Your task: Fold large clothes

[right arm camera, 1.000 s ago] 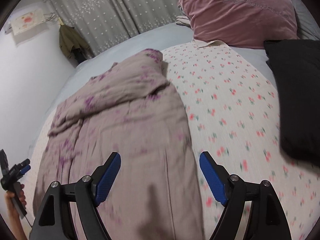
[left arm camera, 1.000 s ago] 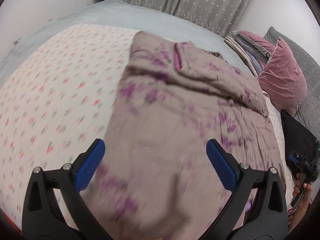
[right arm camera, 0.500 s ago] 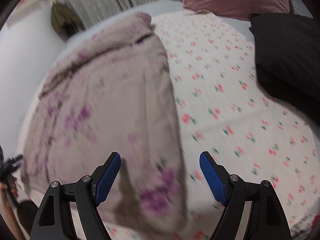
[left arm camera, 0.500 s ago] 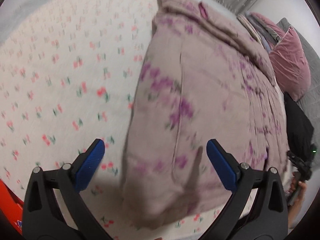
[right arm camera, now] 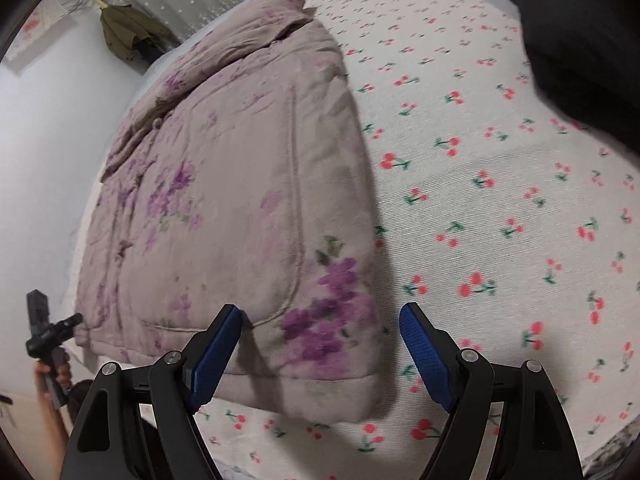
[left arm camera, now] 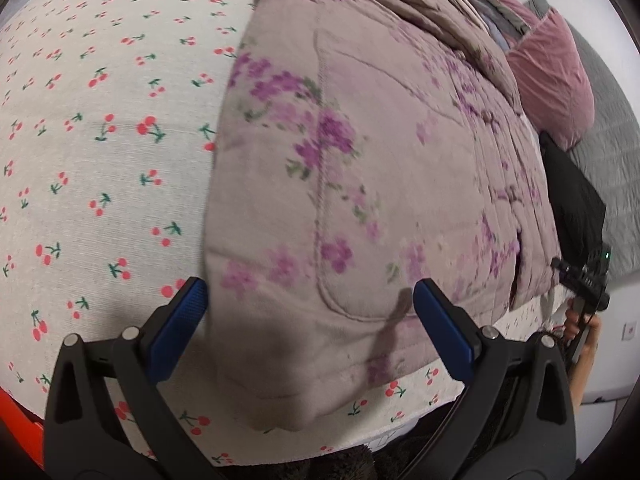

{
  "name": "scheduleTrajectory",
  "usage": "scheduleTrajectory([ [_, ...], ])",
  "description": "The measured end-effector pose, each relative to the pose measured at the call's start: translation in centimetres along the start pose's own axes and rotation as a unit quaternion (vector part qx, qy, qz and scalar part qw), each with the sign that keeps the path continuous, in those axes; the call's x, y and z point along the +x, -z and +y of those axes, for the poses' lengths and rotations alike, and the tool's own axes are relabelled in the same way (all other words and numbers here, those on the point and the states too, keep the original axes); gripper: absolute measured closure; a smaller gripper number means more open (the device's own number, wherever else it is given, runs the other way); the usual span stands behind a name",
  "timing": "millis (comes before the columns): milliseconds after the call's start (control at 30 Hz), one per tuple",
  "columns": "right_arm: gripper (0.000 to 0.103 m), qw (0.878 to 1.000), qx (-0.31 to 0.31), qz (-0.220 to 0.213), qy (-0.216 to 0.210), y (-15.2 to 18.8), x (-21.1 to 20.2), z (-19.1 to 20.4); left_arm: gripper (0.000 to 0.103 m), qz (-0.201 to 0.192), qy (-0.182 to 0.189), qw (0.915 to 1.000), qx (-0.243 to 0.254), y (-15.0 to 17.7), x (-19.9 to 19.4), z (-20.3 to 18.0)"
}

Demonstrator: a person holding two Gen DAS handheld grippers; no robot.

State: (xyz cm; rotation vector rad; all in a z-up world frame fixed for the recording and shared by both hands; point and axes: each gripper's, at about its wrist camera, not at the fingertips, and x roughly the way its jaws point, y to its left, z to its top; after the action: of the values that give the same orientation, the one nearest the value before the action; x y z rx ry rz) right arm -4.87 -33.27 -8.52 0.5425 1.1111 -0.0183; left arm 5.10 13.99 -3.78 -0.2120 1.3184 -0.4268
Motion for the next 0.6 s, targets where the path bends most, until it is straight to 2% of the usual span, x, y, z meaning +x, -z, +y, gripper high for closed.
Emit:
scheduleTrajectory([
  [167,0.019,1.0,0.0,0.002,-0.023,-0.5,1.1,1.4,0.001,0.006,0.035,0.9992,0.015,-0.3,0.7,-0.9],
  [233,0.019,1.0,0.001,-0.002,-0.014,-0.7,1.5,2.1,0.001,0.001,0.053,0.9986,0.008,-0.7,0.9,-0.8],
  [367,0.02,1.0,0.002,-0.013,-0.016,-0.9,2.0,3.0,0.002,-0.024,0.116,0.9927,-0.022,-1.4,1.1,0.1],
  [433,0.024,0.999,0.017,-0.022,-0.029,-1.1,2.3,3.0,0.003,-0.038,0.158,0.9859,-0.039,-1.7,1.2,0.6],
  [467,0.035,0.999,0.023,-0.025,-0.038,-1.2,2.5,3.1,0.011,-0.044,0.173,0.9826,-0.05,-1.8,1.3,0.9],
  [500,0.05,0.998,0.031,-0.027,-0.049,-1.3,2.7,3.2,0.028,-0.049,0.187,0.979,-0.065,-1.8,1.3,1.4],
  [533,0.058,0.996,0.045,-0.026,-0.068,-1.5,3.1,3.2,0.039,-0.054,0.193,0.9763,-0.082,-1.8,1.5,1.8],
  [567,0.075,0.994,0.061,-0.026,-0.087,-1.6,3.5,3.1,0.063,-0.053,0.19,0.9759,-0.093,-1.8,1.6,2.1],
  [600,0.076,0.993,0.07,-0.028,-0.094,-1.6,3.7,3.1,0.072,-0.052,0.188,0.9755,-0.103,-1.8,1.8,2.3],
])
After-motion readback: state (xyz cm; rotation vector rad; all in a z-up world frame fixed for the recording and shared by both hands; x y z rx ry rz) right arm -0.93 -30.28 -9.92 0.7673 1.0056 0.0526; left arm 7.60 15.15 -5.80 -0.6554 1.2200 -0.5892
